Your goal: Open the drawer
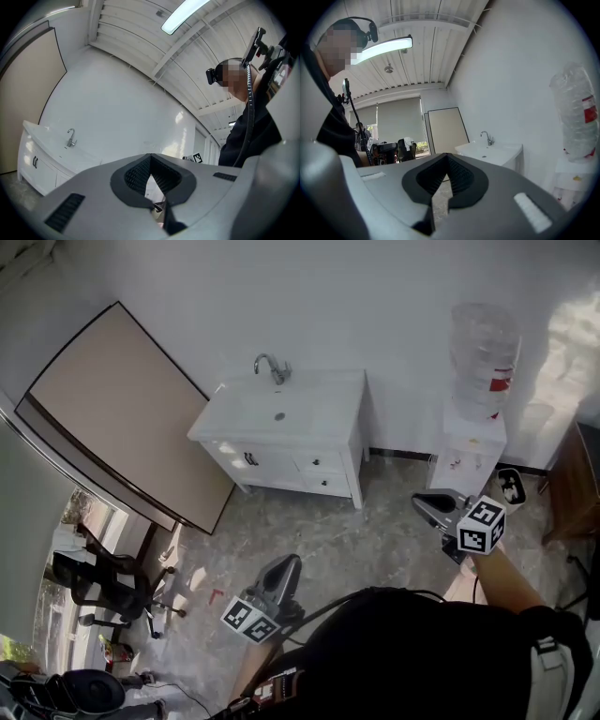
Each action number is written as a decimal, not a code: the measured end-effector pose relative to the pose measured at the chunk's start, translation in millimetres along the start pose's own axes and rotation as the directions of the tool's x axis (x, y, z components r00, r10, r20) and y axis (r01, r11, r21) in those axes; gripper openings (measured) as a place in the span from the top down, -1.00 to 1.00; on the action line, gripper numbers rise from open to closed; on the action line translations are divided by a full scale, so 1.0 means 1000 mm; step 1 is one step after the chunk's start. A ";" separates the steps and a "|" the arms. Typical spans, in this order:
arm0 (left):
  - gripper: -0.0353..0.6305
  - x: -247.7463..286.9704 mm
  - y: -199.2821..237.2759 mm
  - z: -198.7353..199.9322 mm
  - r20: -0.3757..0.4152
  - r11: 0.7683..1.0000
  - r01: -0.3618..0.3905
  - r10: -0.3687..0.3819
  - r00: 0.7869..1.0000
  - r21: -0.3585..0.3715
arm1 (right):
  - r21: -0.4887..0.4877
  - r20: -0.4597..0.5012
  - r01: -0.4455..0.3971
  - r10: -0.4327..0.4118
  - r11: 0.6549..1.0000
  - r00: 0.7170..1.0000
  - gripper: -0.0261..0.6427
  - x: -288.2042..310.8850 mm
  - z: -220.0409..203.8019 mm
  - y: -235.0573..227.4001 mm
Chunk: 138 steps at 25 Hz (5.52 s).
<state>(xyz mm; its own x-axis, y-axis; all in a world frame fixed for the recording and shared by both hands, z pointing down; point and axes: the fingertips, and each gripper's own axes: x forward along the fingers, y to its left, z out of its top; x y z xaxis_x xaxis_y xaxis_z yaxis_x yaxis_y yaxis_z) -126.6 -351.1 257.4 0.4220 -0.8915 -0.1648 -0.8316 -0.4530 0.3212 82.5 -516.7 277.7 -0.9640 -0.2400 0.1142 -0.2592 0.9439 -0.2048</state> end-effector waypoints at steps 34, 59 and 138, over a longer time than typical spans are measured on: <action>0.89 0.067 0.307 0.087 -0.059 0.986 0.165 -0.167 0.984 -0.037 | -0.005 0.015 0.191 -0.191 0.982 0.982 0.94 0.248 0.056 -0.081; 0.89 0.280 0.324 0.040 -0.037 0.987 -0.157 0.157 0.987 0.021 | -0.001 -0.032 -0.169 0.169 0.986 0.985 0.94 0.294 0.095 -0.342; 0.60 0.298 0.781 -0.504 -0.472 0.918 -0.378 0.283 0.835 -0.119 | 0.074 -0.335 -0.070 0.091 0.995 0.938 0.94 0.508 -0.402 -0.375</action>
<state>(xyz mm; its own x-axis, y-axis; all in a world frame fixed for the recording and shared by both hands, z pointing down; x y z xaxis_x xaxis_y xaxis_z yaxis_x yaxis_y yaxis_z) -468.3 -971.4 929.5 0.2873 -0.8731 0.3938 -0.8803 -0.0786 0.4679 -286.3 -901.0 802.9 -0.9081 -0.0636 0.4139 -0.1949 0.9390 -0.2834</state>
